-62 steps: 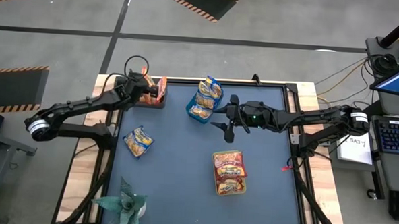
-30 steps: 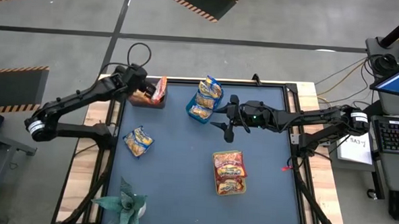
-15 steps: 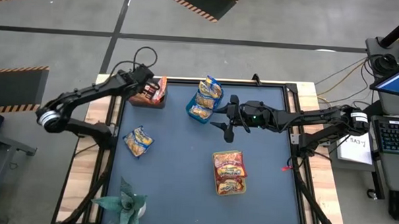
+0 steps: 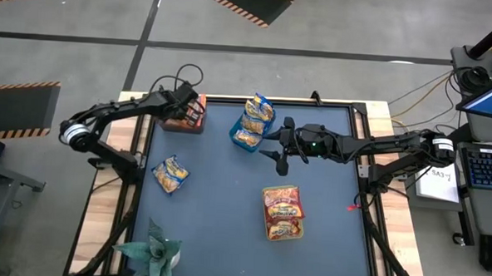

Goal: Sort Maruchan noodles
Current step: Put the orange noodle pack into the black bin

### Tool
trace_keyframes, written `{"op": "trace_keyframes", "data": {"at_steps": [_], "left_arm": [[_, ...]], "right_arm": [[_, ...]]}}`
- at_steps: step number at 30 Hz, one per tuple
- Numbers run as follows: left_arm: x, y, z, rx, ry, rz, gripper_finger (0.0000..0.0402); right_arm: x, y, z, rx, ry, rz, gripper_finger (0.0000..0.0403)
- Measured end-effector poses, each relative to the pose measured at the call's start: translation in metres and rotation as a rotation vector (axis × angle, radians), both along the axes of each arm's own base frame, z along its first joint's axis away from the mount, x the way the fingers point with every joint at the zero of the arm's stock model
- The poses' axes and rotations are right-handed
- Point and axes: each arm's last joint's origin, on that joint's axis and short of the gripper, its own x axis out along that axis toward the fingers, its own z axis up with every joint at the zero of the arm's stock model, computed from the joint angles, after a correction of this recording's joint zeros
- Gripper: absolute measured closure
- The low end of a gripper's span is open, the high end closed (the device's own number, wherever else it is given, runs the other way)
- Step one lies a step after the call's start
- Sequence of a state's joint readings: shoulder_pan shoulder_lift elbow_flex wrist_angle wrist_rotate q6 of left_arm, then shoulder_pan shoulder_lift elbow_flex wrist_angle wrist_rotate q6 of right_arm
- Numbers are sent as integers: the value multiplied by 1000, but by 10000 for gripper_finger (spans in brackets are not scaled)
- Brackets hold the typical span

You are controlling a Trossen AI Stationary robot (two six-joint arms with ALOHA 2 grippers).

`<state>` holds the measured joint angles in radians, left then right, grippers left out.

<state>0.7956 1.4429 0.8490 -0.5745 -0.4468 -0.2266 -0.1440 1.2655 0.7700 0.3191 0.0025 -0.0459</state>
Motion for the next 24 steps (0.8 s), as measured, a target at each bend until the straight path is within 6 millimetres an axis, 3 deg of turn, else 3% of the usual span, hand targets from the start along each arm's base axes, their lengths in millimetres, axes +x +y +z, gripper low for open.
{"op": "trace_keyframes", "data": {"at_steps": [4, 10, 15, 24], "left_arm": [[0, 0, 4, 6, -32, -10, 401], [-9, -11, 29, 54, -102, -25, 401], [-27, -19, 46, 174, -13, 74, 402], [-30, -16, 35, 162, 77, 125, 402]], "right_arm": [[0, 0, 0, 0, 0, 0, 168], [0, 0, 0, 0, 0, 0, 168], [0, 0, 0, 0, 0, 0, 168], [0, 0, 0, 1, 1, -1, 168]]}}
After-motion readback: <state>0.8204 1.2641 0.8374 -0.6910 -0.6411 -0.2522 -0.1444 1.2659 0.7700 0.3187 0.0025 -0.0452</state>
